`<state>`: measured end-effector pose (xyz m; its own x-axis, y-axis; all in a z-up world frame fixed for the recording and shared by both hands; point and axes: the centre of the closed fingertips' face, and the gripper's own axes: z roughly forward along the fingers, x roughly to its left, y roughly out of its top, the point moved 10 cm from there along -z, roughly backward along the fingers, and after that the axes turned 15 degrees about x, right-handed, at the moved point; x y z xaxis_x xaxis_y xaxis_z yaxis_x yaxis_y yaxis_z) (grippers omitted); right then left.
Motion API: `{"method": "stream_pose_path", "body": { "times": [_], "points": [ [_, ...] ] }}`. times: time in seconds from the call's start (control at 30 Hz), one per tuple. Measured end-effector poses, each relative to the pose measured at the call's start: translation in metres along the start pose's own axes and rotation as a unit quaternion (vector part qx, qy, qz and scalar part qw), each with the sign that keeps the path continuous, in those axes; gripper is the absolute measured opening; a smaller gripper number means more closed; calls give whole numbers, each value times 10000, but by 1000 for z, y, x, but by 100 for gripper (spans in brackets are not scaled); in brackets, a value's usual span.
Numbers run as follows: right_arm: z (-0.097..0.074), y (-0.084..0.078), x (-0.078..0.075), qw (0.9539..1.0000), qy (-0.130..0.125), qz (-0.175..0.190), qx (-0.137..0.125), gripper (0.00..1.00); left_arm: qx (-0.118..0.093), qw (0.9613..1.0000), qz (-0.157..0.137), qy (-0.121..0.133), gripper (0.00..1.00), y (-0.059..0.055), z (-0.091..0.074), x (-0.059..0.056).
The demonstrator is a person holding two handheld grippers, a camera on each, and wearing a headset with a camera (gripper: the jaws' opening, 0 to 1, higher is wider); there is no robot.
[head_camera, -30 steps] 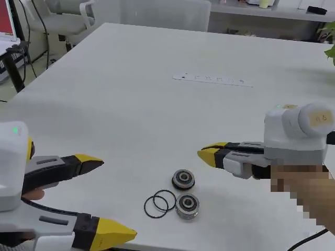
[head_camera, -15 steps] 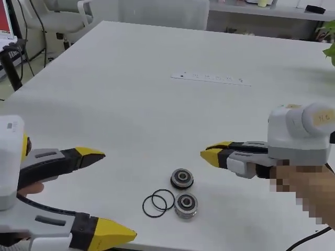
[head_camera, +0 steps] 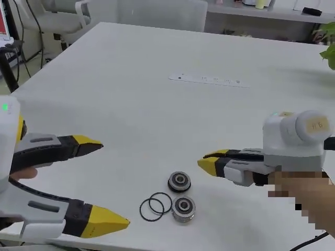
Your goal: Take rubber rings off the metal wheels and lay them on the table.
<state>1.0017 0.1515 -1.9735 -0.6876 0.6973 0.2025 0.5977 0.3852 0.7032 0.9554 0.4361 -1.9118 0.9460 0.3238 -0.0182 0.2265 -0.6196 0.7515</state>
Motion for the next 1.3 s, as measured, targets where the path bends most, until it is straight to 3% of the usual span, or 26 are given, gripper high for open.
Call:
{"method": "stream_pose_path", "body": {
  "times": [0.23,0.57,0.73,0.97,1.3],
  "points": [
    [2,-3,1,9999,12,-44,99,10,-47,9992,393,-62,82,23,1,5],
    [6,-9,1,9991,4,-208,368,10,53,9958,900,-161,81,50,11,15],
    [7,-11,1,9985,22,-285,467,12,199,9910,1308,-178,81,65,20,20],
    [9,-15,0,9971,30,-421,640,12,61,9882,1511,-227,78,86,33,28],
    [9,-16,0,9967,27,-435,678,11,-208,9851,1684,-295,69,96,57,44]
  ]
}}
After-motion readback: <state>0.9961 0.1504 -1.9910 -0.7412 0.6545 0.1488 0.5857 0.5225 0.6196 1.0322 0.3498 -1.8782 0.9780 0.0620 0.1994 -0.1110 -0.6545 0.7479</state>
